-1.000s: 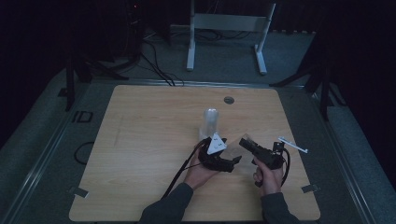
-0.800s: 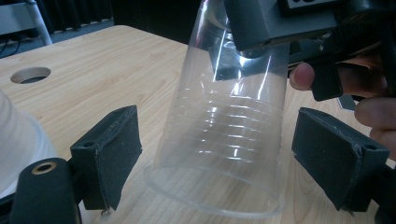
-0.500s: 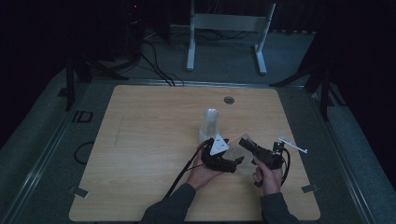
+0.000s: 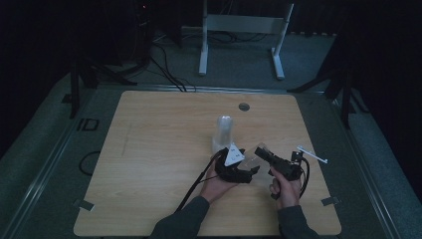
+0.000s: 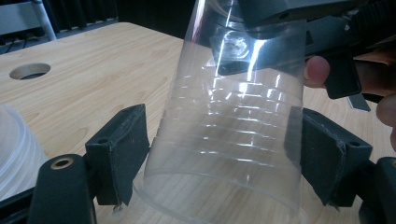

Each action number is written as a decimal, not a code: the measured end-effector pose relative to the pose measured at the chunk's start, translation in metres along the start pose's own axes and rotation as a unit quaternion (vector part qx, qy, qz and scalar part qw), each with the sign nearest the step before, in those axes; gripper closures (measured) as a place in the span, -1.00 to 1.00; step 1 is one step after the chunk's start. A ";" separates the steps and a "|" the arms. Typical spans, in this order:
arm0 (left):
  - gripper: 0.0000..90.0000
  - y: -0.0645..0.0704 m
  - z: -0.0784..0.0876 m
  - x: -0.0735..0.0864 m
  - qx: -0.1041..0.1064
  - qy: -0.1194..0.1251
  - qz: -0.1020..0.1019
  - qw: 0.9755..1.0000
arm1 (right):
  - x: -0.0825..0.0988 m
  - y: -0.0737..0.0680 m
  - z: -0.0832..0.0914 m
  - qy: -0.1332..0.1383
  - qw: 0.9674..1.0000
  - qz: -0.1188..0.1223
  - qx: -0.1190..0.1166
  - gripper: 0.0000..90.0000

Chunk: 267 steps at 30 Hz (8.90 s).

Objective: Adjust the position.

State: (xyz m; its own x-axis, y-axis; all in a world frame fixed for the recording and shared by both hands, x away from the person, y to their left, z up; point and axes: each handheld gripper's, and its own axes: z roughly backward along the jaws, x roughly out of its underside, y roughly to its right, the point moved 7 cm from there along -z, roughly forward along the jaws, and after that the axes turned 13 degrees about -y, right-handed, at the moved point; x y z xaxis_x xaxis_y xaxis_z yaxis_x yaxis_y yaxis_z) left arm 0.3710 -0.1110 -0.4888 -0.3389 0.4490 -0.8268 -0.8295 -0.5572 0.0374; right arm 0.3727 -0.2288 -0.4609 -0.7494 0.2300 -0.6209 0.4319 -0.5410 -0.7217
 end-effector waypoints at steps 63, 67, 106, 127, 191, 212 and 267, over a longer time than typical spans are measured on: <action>-0.36 -0.017 0.019 -0.001 -0.018 -0.009 -0.016 1.000 | 0.009 0.001 0.010 -0.044 0.997 0.054 0.027 -0.08; -0.36 -0.017 0.021 -0.001 -0.015 -0.010 -0.018 1.000 | 0.010 0.001 0.011 -0.052 0.996 0.066 0.043 -0.07; -0.34 -0.020 0.033 -0.001 0.027 -0.044 -0.051 0.997 | 0.001 0.000 0.032 -0.088 0.968 0.178 0.155 -0.02; -0.34 -0.022 0.039 -0.001 0.033 -0.072 -0.082 0.993 | -0.005 -0.010 0.039 -0.127 0.947 0.240 0.171 -0.02; -0.34 -0.025 0.047 0.011 0.045 -0.153 -0.164 0.973 | -0.009 -0.032 0.035 -0.261 0.858 0.384 0.219 0.06; -0.33 -0.025 0.045 0.016 0.049 -0.183 -0.192 0.963 | -0.004 -0.030 0.034 -0.309 0.830 0.407 0.221 0.04; -0.33 -0.012 0.038 0.022 0.037 -0.218 -0.258 0.941 | 0.003 -0.040 0.011 -0.438 0.737 0.478 0.190 -0.14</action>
State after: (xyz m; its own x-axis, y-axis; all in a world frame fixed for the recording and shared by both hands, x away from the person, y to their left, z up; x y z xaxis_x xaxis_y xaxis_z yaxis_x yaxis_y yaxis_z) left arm 0.3568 -0.0674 -0.4862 -0.0188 0.8987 -0.4381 -0.9567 -0.1435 -0.2533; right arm 0.3476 -0.2155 -0.4310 -0.3025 -0.9238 -0.2348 0.9255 -0.3436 0.1595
